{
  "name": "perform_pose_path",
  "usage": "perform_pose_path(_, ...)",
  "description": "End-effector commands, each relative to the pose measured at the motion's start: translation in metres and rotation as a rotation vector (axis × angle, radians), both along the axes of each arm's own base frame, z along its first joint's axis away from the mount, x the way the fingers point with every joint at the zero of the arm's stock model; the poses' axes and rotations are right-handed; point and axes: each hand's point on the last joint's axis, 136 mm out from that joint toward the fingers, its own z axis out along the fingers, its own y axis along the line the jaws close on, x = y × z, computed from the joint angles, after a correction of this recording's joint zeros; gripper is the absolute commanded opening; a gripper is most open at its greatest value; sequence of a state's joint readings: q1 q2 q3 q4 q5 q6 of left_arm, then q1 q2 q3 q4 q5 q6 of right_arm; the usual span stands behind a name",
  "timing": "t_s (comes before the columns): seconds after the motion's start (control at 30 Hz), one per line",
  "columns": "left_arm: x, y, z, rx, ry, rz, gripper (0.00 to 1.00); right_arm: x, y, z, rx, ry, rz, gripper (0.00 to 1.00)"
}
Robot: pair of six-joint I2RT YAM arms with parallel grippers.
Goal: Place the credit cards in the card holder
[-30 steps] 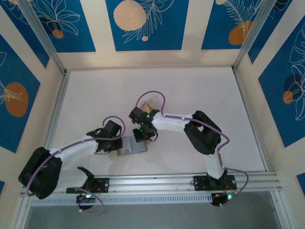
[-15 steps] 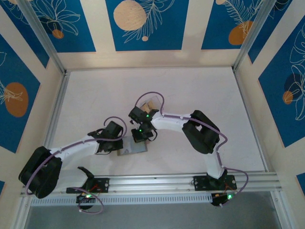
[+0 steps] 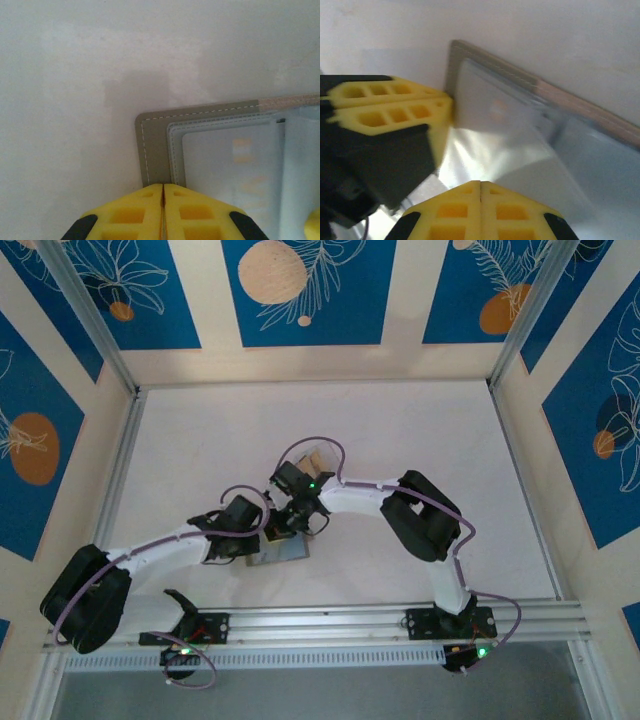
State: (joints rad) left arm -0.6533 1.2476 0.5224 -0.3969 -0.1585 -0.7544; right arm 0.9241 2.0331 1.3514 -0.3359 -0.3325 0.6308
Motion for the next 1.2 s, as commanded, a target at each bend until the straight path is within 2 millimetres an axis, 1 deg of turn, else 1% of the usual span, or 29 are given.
perform_pose_path(0.0, -0.009, 0.007, -0.003, 0.026, 0.031, 0.013, 0.11, -0.003, 0.018, 0.015, 0.12, 0.068, 0.024, 0.08)
perform_pose_path(0.1, -0.007, 0.009, 0.005, 0.03, 0.015, 0.02, 0.14, 0.002, 0.02, 0.009, 0.114, 0.073, 0.015, 0.09)
perform_pose_path(0.2, -0.007, 0.014, 0.02, 0.028, -0.022, 0.034, 0.21, 0.005, 0.019, 0.002, 0.111, 0.094, 0.012, 0.09)
perform_pose_path(0.27, -0.007, 0.017, 0.028, 0.026, -0.046, 0.032, 0.23, 0.007, 0.013, 0.005, 0.084, 0.058, 0.01, 0.09)
perform_pose_path(0.33, -0.008, 0.019, 0.03, 0.033, -0.05, 0.028, 0.22, 0.012, 0.003, 0.02, 0.063, -0.016, -0.003, 0.09)
perform_pose_path(0.4, -0.007, 0.017, 0.03, 0.033, -0.045, 0.02, 0.2, 0.021, -0.012, 0.026, -0.008, -0.072, -0.035, 0.09)
perform_pose_path(0.43, -0.007, 0.017, 0.028, 0.033, -0.038, 0.018, 0.19, 0.025, -0.02, 0.024, -0.059, -0.094, -0.052, 0.08)
perform_pose_path(0.5, -0.005, 0.012, 0.024, 0.027, -0.029, 0.007, 0.17, 0.03, -0.037, 0.017, -0.163, -0.128, -0.069, 0.05)
perform_pose_path(0.6, -0.003, 0.009, 0.017, 0.033, -0.012, -0.002, 0.15, 0.036, -0.055, 0.007, -0.278, -0.162, -0.085, 0.02)
perform_pose_path(0.73, -0.003, 0.007, 0.009, 0.042, 0.007, -0.01, 0.14, 0.041, -0.071, -0.009, -0.392, -0.18, -0.102, 0.0)
perform_pose_path(0.87, -0.004, 0.008, 0.003, 0.052, 0.02, -0.013, 0.14, 0.042, -0.075, -0.024, -0.455, -0.182, -0.1, 0.0)
perform_pose_path(1.03, -0.005, 0.007, -0.004, 0.06, 0.039, -0.02, 0.14, 0.038, -0.074, -0.038, -0.511, -0.188, -0.077, 0.0)
perform_pose_path(1.1, -0.005, 0.006, -0.009, 0.061, 0.051, -0.024, 0.14, 0.032, -0.07, -0.042, -0.512, -0.18, -0.054, 0.0)
perform_pose_path(1.17, -0.006, 0.004, -0.013, 0.057, 0.064, -0.031, 0.13, 0.022, -0.059, -0.042, -0.46, -0.138, -0.029, 0.0)
